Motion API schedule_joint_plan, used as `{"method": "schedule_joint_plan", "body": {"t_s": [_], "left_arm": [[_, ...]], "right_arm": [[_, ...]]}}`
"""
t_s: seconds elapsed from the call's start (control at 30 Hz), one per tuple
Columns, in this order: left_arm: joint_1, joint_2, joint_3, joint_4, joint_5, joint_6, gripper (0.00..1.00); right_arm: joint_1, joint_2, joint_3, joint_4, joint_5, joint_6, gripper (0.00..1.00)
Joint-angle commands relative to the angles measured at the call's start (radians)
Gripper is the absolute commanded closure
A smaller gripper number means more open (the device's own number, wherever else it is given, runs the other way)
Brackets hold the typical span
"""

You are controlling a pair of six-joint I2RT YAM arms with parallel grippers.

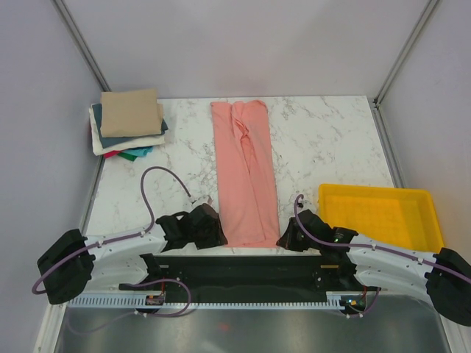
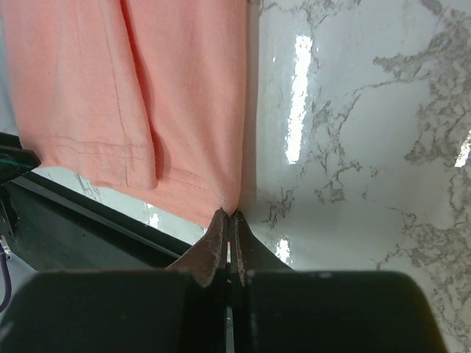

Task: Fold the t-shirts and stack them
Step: Fold the tshirt

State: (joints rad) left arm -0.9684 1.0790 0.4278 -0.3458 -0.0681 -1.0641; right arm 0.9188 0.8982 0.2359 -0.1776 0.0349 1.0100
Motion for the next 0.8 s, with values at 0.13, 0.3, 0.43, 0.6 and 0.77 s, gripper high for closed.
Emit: {"method": "schedule_joint_plan", "body": {"t_s": [0.13, 0.3, 0.43, 0.6, 0.77], "left_arm": [[-0.024, 0.128, 0.029, 0.140, 0.028, -0.022, 0.86], [-0.133, 0.105, 0.101, 0.024, -0.028, -0.055, 0.98], [-0.202, 0.064, 0.186, -0.110, -0.076, -0.106, 0.98], [-0.211, -0.037, 0.261, -0.244, -0.122, -0.131, 0.98], [-0.156, -0.048, 0.419, -0.387, -0.200, -0.042, 0.98]], "right_arm": [[0.003, -0.021, -0.024, -0.040, 0.020, -0.007, 1.00], [0.003, -0.146, 0.002, -0.161, 0.048, -0.008, 1.00], [0.003, -0.215, 0.066, -0.296, 0.043, -0.002, 1.00], [0.003, -0.236, 0.222, -0.414, 0.105, -0.023, 1.00], [0.002, -0.121, 0.425, -0.438, 0.189, -0.112, 1.00]]}}
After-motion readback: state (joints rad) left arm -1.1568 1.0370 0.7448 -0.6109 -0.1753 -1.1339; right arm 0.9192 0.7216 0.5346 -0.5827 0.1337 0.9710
